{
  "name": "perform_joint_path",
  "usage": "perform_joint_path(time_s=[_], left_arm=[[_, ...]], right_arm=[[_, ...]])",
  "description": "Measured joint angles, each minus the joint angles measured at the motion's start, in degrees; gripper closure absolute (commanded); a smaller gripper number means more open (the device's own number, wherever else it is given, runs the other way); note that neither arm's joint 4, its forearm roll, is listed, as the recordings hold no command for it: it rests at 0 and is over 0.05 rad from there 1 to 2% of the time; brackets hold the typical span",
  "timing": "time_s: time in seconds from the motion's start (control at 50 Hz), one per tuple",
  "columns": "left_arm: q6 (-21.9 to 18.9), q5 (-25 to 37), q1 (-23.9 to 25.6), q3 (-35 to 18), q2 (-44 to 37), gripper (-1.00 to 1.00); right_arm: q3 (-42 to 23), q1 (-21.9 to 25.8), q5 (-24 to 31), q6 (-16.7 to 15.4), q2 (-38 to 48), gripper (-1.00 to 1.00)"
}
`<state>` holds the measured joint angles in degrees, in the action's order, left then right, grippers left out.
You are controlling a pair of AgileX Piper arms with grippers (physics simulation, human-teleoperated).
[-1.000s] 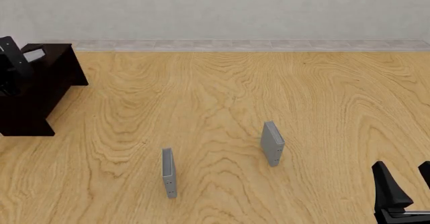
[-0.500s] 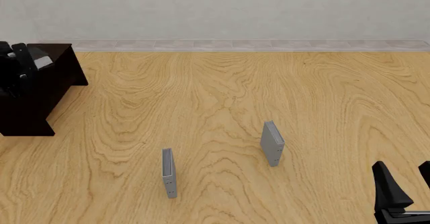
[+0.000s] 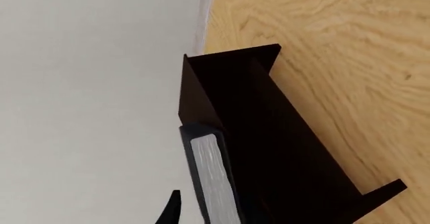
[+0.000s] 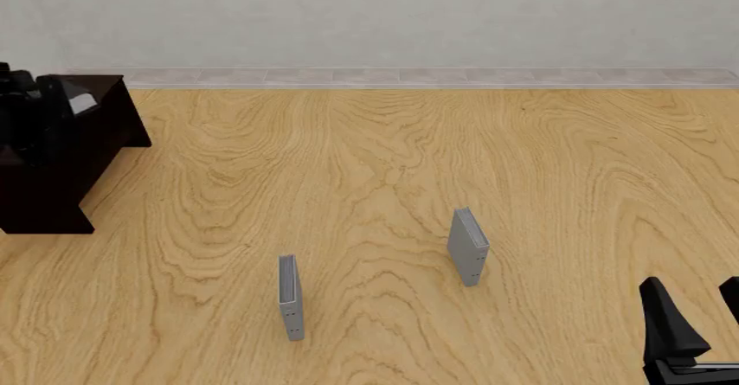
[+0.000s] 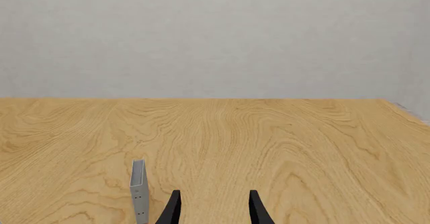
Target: Pick up the book in the middle and place it on the cabinet shelf.
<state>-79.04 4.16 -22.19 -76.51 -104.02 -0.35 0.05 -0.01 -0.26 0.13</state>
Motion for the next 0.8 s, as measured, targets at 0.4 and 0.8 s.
perform_joint_path(time_s=[0.4,0.8], left_arm=[[2.9,6.7,3.0,2.7,3.6,-1.00],[7.4,12.3,6.0,7.0,8.1,-1.00]], right_arm=[[-0.2,0.0,0.3,0.0,0.0,-1.00],[-0.1,0.0,0.2,0.0,0.0,-1.00]])
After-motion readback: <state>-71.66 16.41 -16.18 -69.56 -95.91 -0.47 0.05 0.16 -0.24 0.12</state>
